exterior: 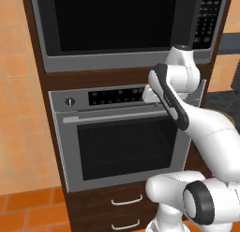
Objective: Open the microwave, place the bowl with waffle inside the microwave, then close the microwave door and turn it on.
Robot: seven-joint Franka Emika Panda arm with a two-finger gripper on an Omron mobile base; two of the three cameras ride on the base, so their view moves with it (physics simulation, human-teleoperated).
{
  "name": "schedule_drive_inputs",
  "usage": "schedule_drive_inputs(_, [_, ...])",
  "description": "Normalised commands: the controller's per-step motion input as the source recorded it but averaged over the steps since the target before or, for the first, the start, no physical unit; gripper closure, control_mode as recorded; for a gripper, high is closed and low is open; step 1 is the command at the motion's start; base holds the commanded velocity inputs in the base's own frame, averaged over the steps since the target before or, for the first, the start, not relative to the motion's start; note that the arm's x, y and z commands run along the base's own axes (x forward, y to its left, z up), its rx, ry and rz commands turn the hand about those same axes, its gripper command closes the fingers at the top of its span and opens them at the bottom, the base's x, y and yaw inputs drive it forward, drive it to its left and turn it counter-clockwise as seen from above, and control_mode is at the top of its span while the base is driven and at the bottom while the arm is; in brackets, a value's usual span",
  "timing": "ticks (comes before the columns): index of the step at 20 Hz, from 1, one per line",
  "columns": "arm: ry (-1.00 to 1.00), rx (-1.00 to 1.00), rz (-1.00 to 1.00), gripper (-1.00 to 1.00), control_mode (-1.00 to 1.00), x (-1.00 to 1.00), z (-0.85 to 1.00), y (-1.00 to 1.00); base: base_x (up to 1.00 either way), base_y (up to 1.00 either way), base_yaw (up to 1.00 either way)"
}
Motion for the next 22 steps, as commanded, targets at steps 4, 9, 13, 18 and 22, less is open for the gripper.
schedule_drive_inputs(4, [-0.14,0.0,0.0,-1.0,-1.0,-0.1,0.0,-0.08,0.0,0.0,0.0])
schedule_drive_inputs(9, [-0.84,0.0,0.0,-1.0,-1.0,-0.72,0.26,-0.6,0.0,0.0,0.0])
schedule_drive_inputs(13, [-0.97,0.0,0.01,-1.0,-1.0,-0.87,0.54,-0.71,0.0,0.0,0.0])
schedule_drive_inputs(18, [-0.81,0.0,0.01,-1.0,-1.0,-0.56,0.89,-0.54,0.0,0.0,0.0])
schedule_drive_inputs(22, [-0.55,0.02,0.0,-1.0,-1.0,-0.02,1.0,-0.24,0.0,0.0,0.0])
